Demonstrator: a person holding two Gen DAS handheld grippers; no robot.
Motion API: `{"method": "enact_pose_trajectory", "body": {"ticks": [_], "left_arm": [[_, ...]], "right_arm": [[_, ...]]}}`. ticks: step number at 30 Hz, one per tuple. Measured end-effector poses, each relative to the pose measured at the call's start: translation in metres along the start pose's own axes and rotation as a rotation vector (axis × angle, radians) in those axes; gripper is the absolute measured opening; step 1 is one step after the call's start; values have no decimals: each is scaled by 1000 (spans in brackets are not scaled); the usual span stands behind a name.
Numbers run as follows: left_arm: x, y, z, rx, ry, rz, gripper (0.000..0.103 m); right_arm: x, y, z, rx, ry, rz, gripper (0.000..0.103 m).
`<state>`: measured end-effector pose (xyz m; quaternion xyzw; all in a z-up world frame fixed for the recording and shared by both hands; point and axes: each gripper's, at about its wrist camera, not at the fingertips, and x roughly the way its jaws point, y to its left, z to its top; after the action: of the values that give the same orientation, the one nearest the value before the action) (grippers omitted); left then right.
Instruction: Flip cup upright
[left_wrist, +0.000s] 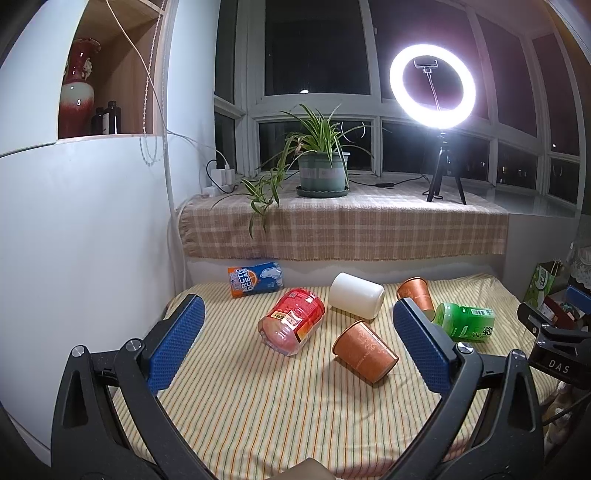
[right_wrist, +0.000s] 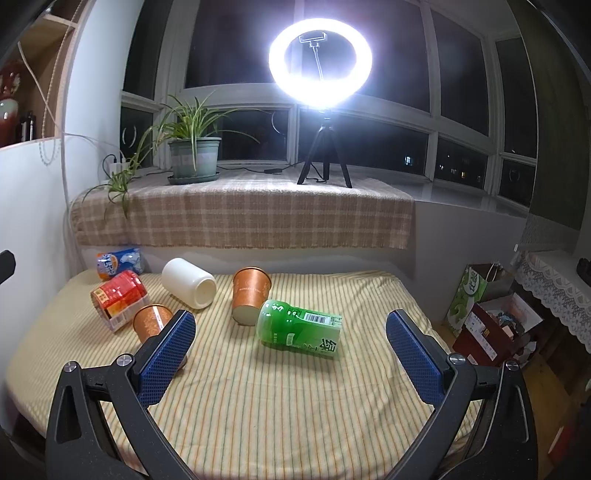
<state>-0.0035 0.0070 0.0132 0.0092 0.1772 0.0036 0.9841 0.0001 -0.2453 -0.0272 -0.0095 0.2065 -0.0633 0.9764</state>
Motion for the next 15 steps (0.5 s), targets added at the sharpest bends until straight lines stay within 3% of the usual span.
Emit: {"method": "enact_pose_trajectory", "body": {"ticks": [15], "left_arm": [[-1,1,1,1,-2,-1,103]], "right_arm": [[-1,1,0,-4,2,0,102]]}}
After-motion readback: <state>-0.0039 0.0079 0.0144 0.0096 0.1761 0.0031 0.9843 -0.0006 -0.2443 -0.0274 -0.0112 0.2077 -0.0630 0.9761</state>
